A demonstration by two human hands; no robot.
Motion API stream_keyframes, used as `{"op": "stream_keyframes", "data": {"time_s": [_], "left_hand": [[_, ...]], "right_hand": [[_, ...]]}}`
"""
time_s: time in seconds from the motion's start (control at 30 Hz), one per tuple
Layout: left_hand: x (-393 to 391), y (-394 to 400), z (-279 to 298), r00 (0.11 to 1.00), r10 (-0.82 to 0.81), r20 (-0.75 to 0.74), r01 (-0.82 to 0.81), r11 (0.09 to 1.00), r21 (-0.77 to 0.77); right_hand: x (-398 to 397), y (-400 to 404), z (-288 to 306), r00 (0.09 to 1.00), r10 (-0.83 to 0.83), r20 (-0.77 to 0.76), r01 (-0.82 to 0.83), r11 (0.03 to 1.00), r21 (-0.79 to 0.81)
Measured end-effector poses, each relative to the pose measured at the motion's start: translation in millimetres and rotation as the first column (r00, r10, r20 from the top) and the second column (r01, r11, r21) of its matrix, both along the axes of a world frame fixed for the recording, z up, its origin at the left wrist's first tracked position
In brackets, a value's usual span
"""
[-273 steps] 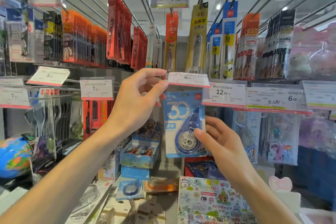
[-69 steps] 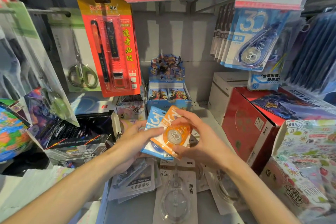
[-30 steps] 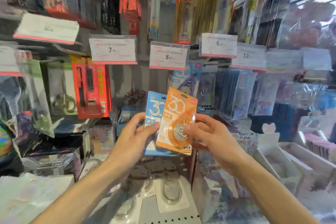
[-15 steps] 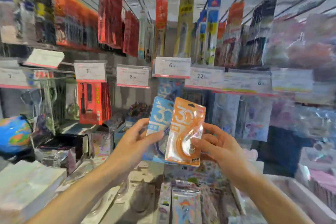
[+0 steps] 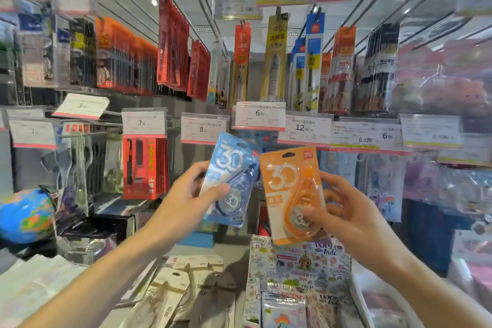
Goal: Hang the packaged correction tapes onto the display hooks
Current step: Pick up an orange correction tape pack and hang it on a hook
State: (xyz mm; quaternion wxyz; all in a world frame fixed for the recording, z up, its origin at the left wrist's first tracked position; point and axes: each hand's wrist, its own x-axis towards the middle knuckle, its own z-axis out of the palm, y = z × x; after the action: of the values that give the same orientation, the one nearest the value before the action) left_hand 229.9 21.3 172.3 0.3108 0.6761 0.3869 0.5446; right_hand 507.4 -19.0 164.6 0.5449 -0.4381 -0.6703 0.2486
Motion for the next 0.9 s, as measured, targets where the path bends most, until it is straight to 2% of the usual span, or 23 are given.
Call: {"op": "stream_keyframes", "data": {"time_s": [0.17, 0.33, 0.63, 0.9], "left_hand": [[-5, -4, 20, 0.999, 0.03, -0.017, -0.028, 0.994, 0.109], [-11, -6, 26, 1.0, 0.019, -0.016, -0.016, 0.99, 0.143], [-12, 8, 18, 1.0, -0.022, 0.019, 0.019, 0.993, 0.117], [6, 24, 13, 0.997, -0.066, 0.046, 0.063, 0.996, 0.069]], "right_hand": [[5, -3, 10, 0.998, -0.062, 0.023, 0.061, 0.995, 0.075], [4, 2, 19, 0.991, -0.114, 0.067, 0.103, 0.983, 0.151], [-11, 13, 30, 0.984, -0.177, -0.021, 0.177, 0.949, 0.259], [-14, 11, 31, 0.981, -0.19, -0.025, 0.19, 0.947, 0.258]]}}
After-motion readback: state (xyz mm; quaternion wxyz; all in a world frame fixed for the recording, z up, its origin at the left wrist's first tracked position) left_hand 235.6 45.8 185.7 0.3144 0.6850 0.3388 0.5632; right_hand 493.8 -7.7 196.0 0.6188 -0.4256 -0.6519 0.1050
